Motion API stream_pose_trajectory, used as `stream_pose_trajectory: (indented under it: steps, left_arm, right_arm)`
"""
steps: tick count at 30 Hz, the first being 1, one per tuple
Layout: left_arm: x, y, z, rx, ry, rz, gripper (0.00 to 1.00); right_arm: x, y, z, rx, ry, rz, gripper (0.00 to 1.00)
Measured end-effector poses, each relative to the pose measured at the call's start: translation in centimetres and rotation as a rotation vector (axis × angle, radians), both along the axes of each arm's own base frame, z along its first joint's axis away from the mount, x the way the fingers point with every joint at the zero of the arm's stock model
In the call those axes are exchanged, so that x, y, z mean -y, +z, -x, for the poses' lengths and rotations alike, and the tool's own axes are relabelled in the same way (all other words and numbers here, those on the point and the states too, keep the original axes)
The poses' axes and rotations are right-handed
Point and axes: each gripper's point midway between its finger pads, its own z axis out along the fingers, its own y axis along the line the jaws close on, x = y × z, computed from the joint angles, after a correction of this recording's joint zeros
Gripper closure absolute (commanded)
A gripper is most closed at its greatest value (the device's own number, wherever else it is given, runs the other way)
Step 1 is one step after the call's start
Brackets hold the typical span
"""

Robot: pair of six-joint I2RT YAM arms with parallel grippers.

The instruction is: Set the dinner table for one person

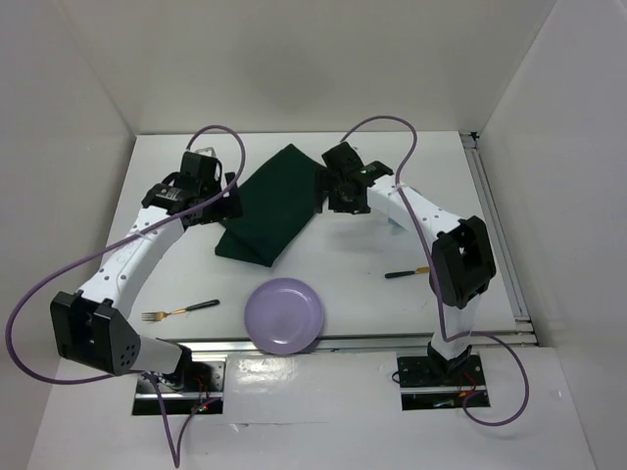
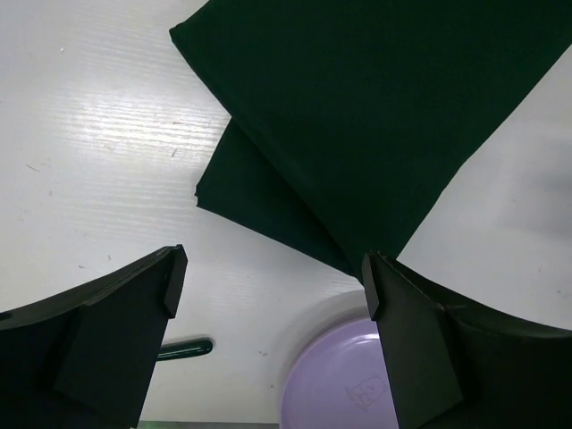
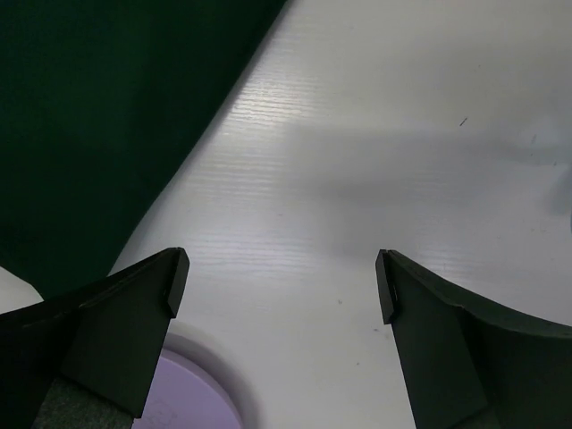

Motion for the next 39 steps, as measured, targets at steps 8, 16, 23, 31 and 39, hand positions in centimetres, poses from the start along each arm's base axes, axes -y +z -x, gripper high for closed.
stream_pose_trajectory:
  steps: [8, 16, 23, 31, 39]
  left_arm:
    - [0.2, 0.4, 0.1, 0.009, 0.012, 0.027, 0.01]
    - [0.1, -0.1, 0.2, -0.011, 0.052, 0.082, 0.24]
    - [-3.8, -5.5, -1.2, -0.192, 0.235, 0.201, 0.21]
    - [-4.0, -12.7, -2.5, -0.385, 0.334, 0.32, 0.19]
    - [-5.3, -15.4, -6.8, -0.379, 0.382, 0.429, 0.19]
  right_arm:
    - [-1.2, 0.9, 0.2, 0.034, 0.029, -0.016, 0.0]
    - [-2.2, 2.4, 0.6, 0.088, 0.058, -0.038, 0.0]
    - [-2.2, 1.8, 3.7, 0.081, 0.114, -0.027, 0.0]
    - [-2.5, 2.2, 4.0, 0.093, 0.121, -0.032, 0.0]
    - [-1.5, 2.2, 5.6, 0.081, 0.126, -0.022, 0.0]
